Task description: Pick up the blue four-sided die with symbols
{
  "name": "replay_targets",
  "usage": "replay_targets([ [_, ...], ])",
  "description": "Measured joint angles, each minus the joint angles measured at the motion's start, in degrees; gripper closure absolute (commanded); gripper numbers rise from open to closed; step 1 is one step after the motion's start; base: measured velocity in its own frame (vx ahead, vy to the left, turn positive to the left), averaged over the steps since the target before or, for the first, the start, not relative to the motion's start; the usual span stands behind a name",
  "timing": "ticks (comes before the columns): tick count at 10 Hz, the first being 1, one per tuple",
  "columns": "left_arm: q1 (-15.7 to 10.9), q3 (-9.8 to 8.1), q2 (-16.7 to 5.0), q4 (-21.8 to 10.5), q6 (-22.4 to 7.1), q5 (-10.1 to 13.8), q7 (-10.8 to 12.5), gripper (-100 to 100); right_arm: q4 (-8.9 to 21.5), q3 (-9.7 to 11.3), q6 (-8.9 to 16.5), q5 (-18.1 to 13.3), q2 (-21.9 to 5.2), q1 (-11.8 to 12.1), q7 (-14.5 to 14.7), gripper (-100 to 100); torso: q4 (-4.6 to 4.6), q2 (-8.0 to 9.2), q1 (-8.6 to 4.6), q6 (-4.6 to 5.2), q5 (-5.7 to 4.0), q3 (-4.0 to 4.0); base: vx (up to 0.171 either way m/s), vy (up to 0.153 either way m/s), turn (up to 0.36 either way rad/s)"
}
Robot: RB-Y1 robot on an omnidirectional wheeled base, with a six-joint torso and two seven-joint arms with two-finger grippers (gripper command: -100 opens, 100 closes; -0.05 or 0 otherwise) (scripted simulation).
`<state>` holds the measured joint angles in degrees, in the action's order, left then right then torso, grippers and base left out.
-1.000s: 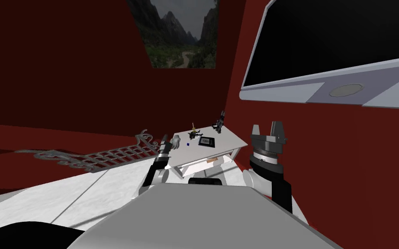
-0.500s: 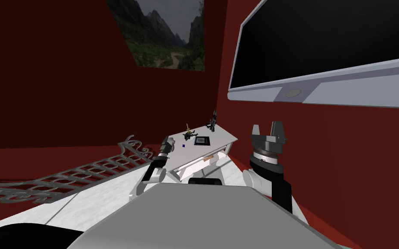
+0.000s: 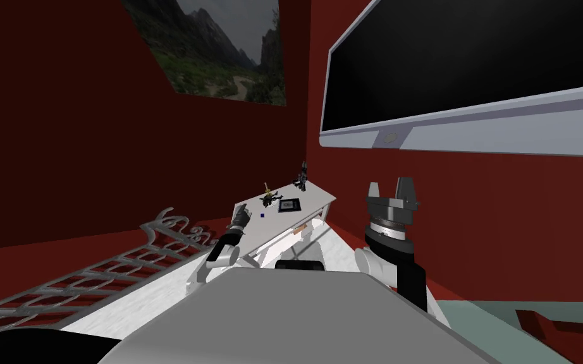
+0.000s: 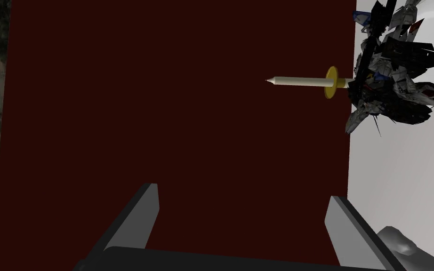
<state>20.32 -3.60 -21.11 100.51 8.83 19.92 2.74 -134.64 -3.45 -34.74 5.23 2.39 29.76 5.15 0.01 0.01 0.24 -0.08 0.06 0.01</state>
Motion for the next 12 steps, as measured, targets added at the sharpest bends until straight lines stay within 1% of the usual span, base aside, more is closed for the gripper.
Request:
replay_targets([
  [1,-0.36,-0.27,-1.04,-1.71,-1.22,0.69,0.54,-100,0.00,0.01,0.00,0.00,0.00,-0.01,0.00,0,0.00,-0.02,-0.02,0.07,-0.01,-0.01,-0.025,0.026,-0.169],
  [2,-0.80,-0.51,-1.43,-2.32,-2.94,1.04,0.82,-100,0.00,0.00,0.00,0.00,0.00,0.00,0.00,0,-0.01,-0.04,-0.02,0.01,-0.01,-0.02,-0.025,0.019,-0.367],
  [3,-1.51,-0.91,-3.00,-4.09,-4.64,1.97,1.52,-100,0.00,0.01,0.00,0.00,0.00,-0.01,0.00,0,-0.01,-0.05,-0.02,0.08,-0.01,-0.03,-0.024,0.026,-0.180],
  [4,-1.15,-0.89,-3.37,-4.88,-5.73,2.28,1.89,-100,0.00,0.00,0.00,0.00,0.00,0.00,0.00,0,-0.01,-0.05,-0.02,-0.01,0.00,-0.03,-0.029,0.023,-0.351],
  [5,-1.71,-0.96,-3.84,-6.86,-6.77,2.72,2.12,-100,0.00,0.01,0.00,0.00,0.00,-0.01,0.00,0,-0.01,-0.05,-0.02,0.07,0.00,-0.03,-0.023,0.028,-0.168],
  [6,-2.28,-1.10,-4.15,-7.94,-8.10,3.00,2.29,-100,0.00,0.00,0.00,0.00,0.00,0.00,0.00,0,-0.01,-0.07,-0.01,-0.01,0.00,-0.04,-0.008,0.014,0.050],
  [7,-2.49,-1.26,-4.42,-8.10,-9.37,3.17,2.42,-100,0.00,0.00,0.00,0.00,0.00,0.01,0.00,0,-0.02,-0.11,-0.05,-0.03,-0.01,-0.06,-0.014,0.008,-0.382],
  [8,-2.24,-1.52,-5.02,-9.10,-10.69,3.68,2.76,-100,0.00,0.01,0.00,0.00,0.00,-0.01,0.00,0,-0.02,-0.10,-0.06,0.07,-0.01,-0.06,-0.018,0.023,-0.175],
  [9,-2.95,-1.42,-5.65,-10.78,-11.69,4.11,3.10,-100,0.00,0.00,0.00,0.00,0.00,0.01,0.00,0,-0.02,-0.10,-0.02,-0.01,-0.01,-0.06,-0.009,0.014,0.069],
  [10,-3.23,-1.59,-5.71,-10.92,-12.63,4.16,3.19,-100,0.00,-0.01,0.00,0.00,0.00,0.01,0.00,0,-0.02,-0.12,-0.05,-0.03,-0.01,-0.07,-0.015,0.012,-0.284],
  [11,-3.34,-2.14,-6.49,-11.52,-14.49,4.72,3.57,-100,0.00,0.00,0.00,0.00,0.00,-0.01,0.00,0,-0.02,-0.11,-0.05,0.05,-0.02,-0.06,-0.016,0.021,-0.197],
  [12,-3.09,-2.40,-6.68,-11.73,-16.08,4.94,3.82,-100,0.00,0.00,0.00,0.00,0.00,0.01,0.00,0,-0.02,-0.10,-0.04,-0.01,-0.01,-0.06,-0.009,0.011,-0.004],
])
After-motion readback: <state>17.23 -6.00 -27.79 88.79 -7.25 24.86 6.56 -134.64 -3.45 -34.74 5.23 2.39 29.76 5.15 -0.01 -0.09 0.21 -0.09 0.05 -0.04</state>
